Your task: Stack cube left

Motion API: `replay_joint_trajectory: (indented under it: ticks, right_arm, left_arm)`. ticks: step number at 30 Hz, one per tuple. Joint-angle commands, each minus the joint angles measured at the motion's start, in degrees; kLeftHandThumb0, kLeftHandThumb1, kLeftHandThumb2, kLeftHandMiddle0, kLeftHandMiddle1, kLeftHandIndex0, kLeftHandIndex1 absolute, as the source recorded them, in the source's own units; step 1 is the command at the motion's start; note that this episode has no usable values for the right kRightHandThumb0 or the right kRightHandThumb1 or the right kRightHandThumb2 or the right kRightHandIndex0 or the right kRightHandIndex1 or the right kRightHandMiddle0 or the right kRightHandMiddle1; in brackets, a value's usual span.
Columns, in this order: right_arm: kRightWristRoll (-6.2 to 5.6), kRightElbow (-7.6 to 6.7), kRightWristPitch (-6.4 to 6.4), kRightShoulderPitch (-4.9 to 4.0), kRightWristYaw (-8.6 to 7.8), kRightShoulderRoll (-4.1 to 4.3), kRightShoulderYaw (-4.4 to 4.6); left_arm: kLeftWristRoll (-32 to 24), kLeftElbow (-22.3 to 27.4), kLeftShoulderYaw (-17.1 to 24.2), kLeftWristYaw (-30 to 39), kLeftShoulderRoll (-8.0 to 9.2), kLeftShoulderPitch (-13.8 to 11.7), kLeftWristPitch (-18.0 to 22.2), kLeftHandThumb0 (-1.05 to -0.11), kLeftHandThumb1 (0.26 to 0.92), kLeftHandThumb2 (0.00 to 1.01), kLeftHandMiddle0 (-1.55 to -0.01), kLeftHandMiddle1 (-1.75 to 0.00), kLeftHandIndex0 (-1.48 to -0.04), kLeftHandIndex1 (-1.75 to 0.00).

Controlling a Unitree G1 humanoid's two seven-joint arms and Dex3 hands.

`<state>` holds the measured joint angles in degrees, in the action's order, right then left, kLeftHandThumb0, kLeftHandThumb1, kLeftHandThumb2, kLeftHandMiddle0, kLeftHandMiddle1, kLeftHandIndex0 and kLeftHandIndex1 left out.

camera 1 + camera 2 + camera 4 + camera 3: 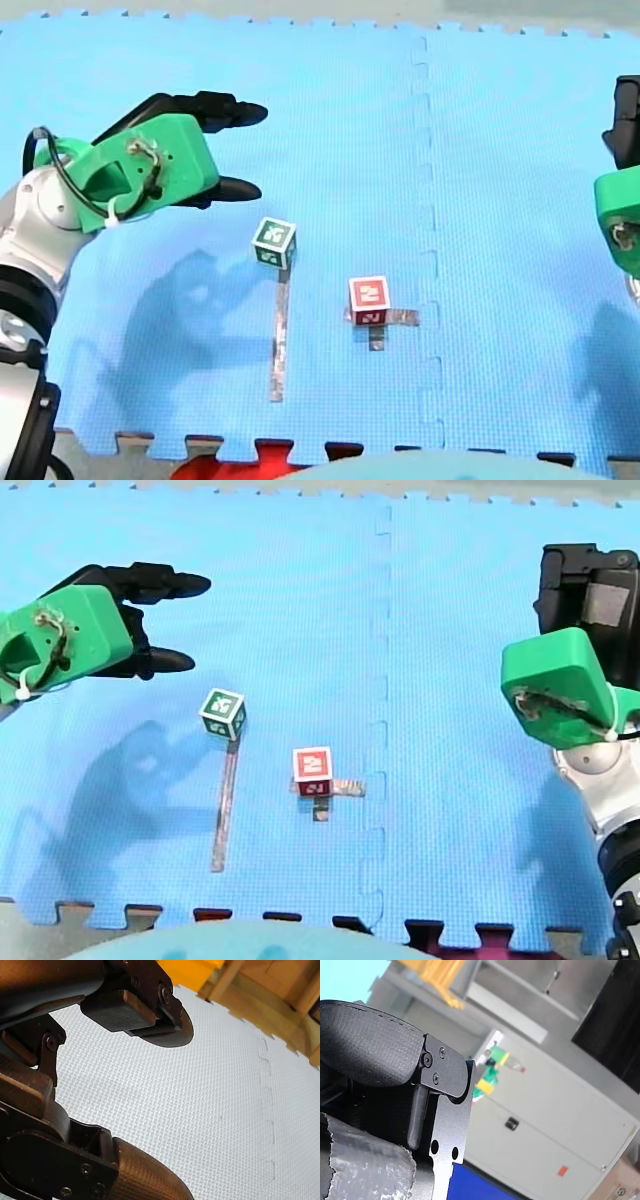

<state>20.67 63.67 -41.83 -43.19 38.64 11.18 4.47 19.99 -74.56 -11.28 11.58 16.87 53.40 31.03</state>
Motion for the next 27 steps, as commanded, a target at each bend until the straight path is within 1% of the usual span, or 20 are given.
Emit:
replay_joint_trajectory:
  ticks: [1, 4, 8, 10, 11, 13, 14, 15, 18, 22, 27]
  right_arm:
    - [0.07, -0.2, 0.12, -0.09, 0.01, 0.41, -0.11]
    - [0.15, -0.23, 0.12, 0.0, 0.1, 0.44, -0.08]
    - [0.33, -0.18, 0.27, -0.03, 0.38, 0.37, -0.02]
    - [0.46, -0.21, 0.32, -0.02, 0.56, 0.37, 0.01]
    - [0.53, -0.24, 0.32, 0.01, 0.66, 0.38, 0.02]
    - [0.63, -0.26, 0.3, 0.08, 0.82, 0.43, 0.0]
    - [0.68, -0.33, 0.29, 0.13, 0.88, 0.45, -0.02]
    - [0.74, -0.42, 0.28, 0.2, 0.95, 0.47, -0.05]
    - [0.81, -0.8, 0.23, 0.45, 1.01, 0.55, -0.15]
    - [0.99, -1.3, 0.32, 0.78, 1.17, 0.64, -0.17]
    - [1.15, -1.78, 0.44, 1.02, 1.3, 0.68, -0.14]
  left_arm:
    - [0.42, -0.53, -0.1, -1.15, -0.06, -0.54, 0.03, -1.048, 0.762, 0.0, -0.77, -1.24, -0.58, -0.02]
    - [0.58, -0.78, -0.04, -1.37, -0.18, -0.79, 0.17, -1.048, 0.755, 0.0, -0.76, -1.29, -0.59, -0.01]
    - [1.18, -0.91, -0.35, -1.08, -0.18, -0.59, -0.42, -1.048, 0.749, 0.0, -0.7, -1.25, -0.51, 0.0]
    - [1.75, -0.94, -0.74, -1.45, -0.17, -0.45, -0.79, -1.048, 0.747, 0.0, -0.69, -1.24, -0.48, 0.0]
    - [2.01, -0.95, -0.9, -1.66, -0.19, -0.41, -0.94, -1.041, 0.741, 0.0, -0.69, -1.23, -0.46, 0.0]
    - [2.45, -1.0, -1.15, -2.11, -0.25, -0.33, -1.21, -0.972, 0.702, 0.0, -0.7, -1.21, -0.45, 0.0]
    - [2.57, -1.01, -1.23, -2.26, -0.25, -0.33, -1.25, -0.935, 0.691, 0.0, -0.7, -1.3, -0.45, 0.0]
    - [2.72, -1.03, -1.35, -2.43, -0.24, -0.33, -1.26, -0.917, 0.687, 0.0, -0.69, -1.37, -0.44, 0.0]
    - [3.08, -1.09, -1.57, -2.83, -0.23, -0.33, -1.19, -0.893, 0.682, 0.0, -0.66, -1.55, -0.43, 0.0]
    - [3.33, -1.21, -1.76, -2.97, -0.27, -0.18, -1.48, -0.863, 0.676, 0.0, -0.63, -1.71, -0.41, 0.0]
    - [3.9, -1.42, -2.27, -2.69, -0.28, 0.19, -2.59, -0.771, 0.671, 0.0, -0.68, -1.75, -0.43, -0.01]
